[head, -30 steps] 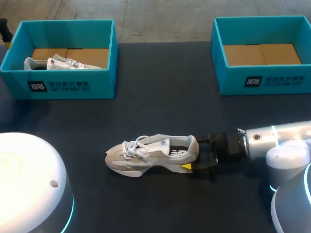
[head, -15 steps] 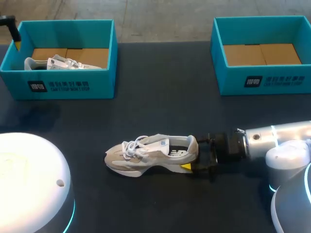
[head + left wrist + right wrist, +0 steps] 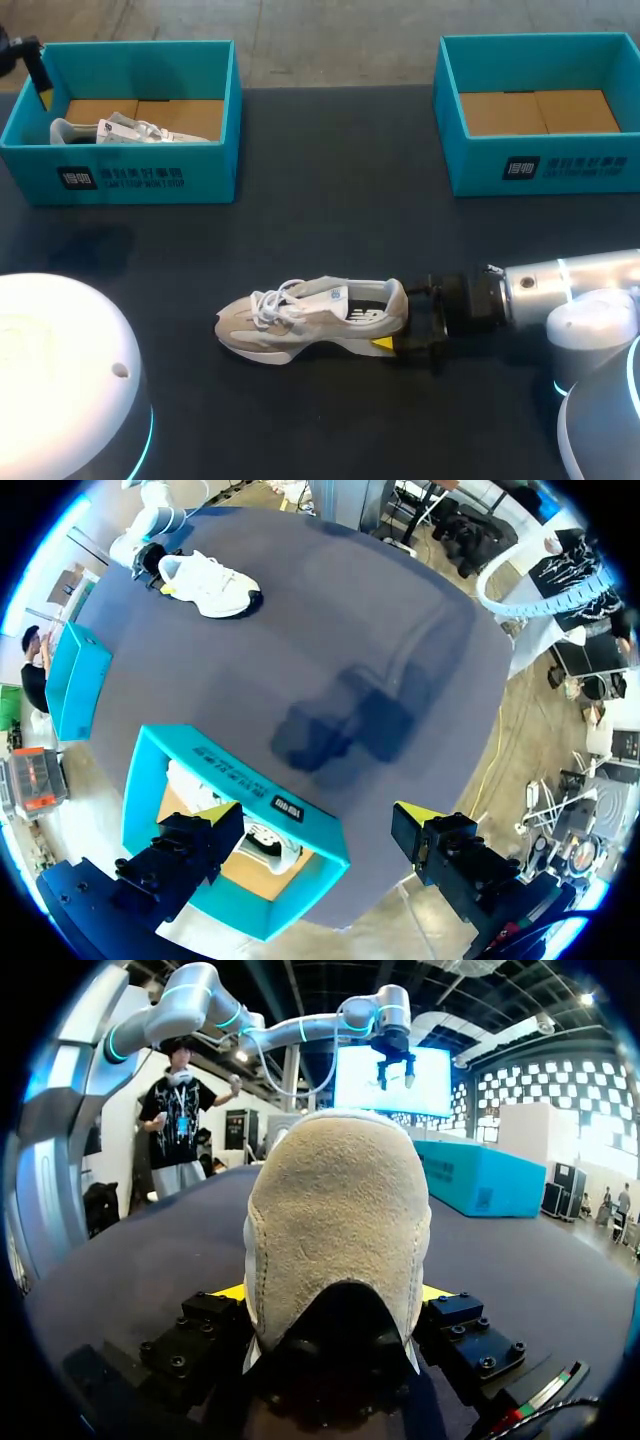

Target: Take the shoe out of the shoebox, open the shoe tongue, remove and reinsert the insole, then place the shoe into the shoebox

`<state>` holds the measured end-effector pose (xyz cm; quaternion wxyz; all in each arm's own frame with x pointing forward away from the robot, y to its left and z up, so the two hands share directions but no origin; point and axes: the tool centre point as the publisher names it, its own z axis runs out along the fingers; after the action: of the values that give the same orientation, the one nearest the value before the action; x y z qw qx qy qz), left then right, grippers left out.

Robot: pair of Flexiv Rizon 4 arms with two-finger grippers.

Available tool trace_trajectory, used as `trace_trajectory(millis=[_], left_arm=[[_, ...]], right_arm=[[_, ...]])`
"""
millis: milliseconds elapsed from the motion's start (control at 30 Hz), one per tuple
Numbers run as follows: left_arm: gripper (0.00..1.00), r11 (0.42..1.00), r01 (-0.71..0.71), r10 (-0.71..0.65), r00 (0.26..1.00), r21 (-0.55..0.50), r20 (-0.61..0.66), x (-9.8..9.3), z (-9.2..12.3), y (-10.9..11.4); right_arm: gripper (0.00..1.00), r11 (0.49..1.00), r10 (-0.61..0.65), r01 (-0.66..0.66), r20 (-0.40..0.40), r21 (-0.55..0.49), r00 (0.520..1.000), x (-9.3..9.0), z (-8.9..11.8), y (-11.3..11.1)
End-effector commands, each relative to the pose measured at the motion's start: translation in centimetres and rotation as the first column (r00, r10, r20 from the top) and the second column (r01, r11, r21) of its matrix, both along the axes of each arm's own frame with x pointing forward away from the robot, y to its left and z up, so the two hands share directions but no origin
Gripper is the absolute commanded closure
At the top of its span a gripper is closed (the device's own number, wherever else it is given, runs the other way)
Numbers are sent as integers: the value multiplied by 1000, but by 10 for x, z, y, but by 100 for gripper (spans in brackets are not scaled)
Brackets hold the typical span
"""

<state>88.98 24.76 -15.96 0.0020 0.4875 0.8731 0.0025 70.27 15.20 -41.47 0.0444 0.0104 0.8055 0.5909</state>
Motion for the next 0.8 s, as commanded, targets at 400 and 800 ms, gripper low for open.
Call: trace_trajectory(millis=[400,800], left_arm=[[0,855,-503,512,858,123,-52,-81,-6,-56],[0,664,-739,747,648,112,-150,-131,-16,-81]], right_arm=[[100,1000,0,0,-2,-6,1000,0,0,3],[100,1000,0,0,-2,-6,1000,0,0,3]])
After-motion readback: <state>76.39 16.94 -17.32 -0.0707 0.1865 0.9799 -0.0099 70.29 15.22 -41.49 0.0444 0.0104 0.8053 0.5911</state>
